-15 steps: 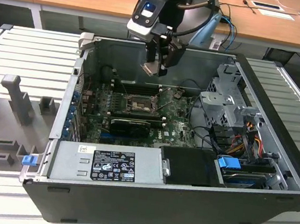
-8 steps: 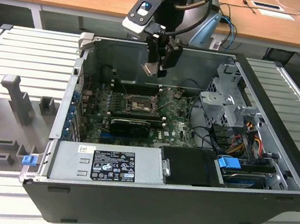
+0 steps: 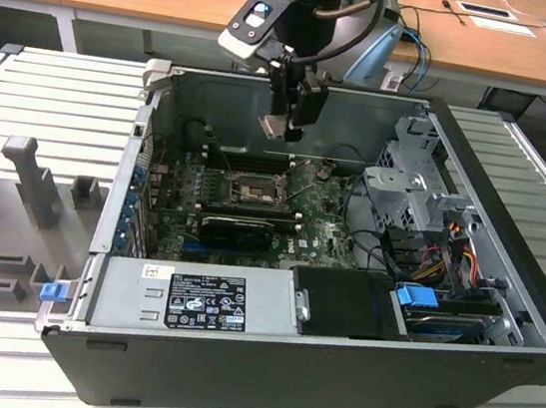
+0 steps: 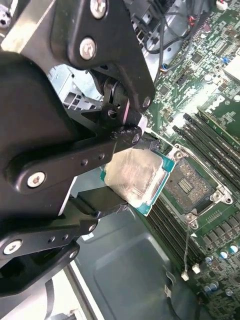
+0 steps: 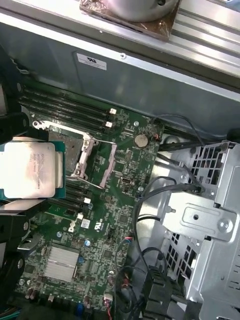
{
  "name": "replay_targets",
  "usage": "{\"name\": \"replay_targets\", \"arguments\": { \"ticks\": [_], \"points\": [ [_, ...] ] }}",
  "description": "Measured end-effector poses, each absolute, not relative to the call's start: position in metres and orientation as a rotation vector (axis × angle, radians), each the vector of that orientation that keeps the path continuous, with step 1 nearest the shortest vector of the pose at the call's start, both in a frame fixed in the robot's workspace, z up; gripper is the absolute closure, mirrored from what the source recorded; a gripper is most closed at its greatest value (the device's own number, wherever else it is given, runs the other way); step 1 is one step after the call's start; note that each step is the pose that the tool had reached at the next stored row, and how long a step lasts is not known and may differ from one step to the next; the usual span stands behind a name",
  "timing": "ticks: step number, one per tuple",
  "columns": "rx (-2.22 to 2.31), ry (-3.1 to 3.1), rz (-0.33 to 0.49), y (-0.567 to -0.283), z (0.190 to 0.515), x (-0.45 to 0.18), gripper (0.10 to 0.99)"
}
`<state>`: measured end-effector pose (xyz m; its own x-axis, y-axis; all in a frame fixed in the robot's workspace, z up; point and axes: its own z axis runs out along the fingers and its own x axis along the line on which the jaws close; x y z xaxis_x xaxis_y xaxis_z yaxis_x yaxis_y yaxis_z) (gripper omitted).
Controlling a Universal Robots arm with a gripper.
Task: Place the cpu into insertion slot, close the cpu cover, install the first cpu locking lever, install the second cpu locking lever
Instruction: 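Place the cpu into insertion slot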
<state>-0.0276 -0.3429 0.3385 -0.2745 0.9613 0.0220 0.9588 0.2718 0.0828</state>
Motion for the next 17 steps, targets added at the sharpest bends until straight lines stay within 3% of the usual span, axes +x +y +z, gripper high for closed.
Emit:
{"name": "replay_targets", "arguments": {
  "ticks": [17],
  "points": [
    [2.102, 2.277, 0.116, -0.3429, 0.3359, -0.0276, 0.545]
  ]
}}
